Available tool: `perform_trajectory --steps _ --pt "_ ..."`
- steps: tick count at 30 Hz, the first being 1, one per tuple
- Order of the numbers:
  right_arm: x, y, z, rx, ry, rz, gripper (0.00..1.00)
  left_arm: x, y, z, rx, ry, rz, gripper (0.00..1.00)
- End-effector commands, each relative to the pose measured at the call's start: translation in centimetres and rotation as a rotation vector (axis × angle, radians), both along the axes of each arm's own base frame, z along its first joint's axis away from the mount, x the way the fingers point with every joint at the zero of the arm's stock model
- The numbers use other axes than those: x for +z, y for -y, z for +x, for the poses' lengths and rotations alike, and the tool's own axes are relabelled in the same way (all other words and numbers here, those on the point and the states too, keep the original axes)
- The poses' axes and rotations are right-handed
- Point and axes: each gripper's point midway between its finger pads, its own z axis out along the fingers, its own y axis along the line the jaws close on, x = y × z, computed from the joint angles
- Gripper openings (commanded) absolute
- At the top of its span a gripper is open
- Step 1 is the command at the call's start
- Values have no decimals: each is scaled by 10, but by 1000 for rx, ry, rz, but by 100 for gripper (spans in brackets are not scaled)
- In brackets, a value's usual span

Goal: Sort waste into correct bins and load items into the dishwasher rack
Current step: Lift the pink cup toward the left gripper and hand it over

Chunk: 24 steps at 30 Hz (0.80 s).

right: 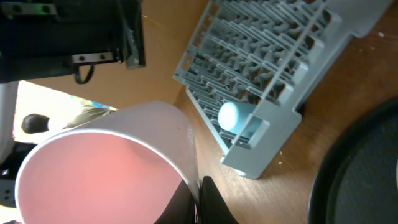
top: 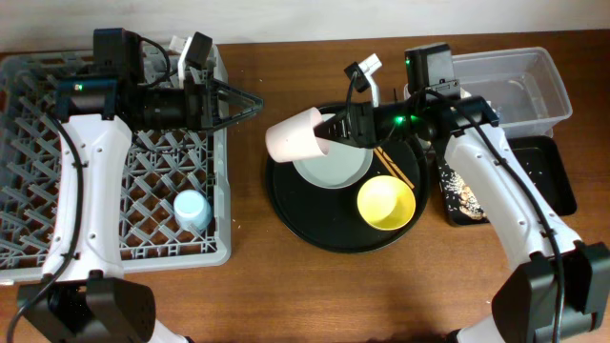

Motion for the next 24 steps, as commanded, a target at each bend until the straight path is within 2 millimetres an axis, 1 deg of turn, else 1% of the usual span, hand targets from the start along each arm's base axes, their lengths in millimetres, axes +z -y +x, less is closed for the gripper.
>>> perform_trajectory --steps 1,2,3,7,12,16,20,21,24 --pt "11 -2 -5 42 20 50 4 14 5 -5 -45 60 -68 99" --pt "11 -2 -5 39 16 52 4 17 5 -7 -54 76 -84 99" --pt "17 -3 -5 55 35 75 4 18 5 -7 -59 93 -86 99" --pt "29 -5 -4 78 52 120 4 18 8 -9 -72 128 -84 99" --pt "43 0 5 64 66 160 4 16 11 -9 -82 153 -71 99" --pt "55 -2 14 46 96 177 4 15 17 -12 -98 153 -70 99" --pt "57 -3 25 -12 114 162 4 15 28 -18 -129 151 -73 99" --pt "55 -6 27 -24 116 153 4 17 34 -21 -149 152 -84 99" --pt "57 -13 26 -18 134 154 4 21 41 -26 -177 161 -104 99"
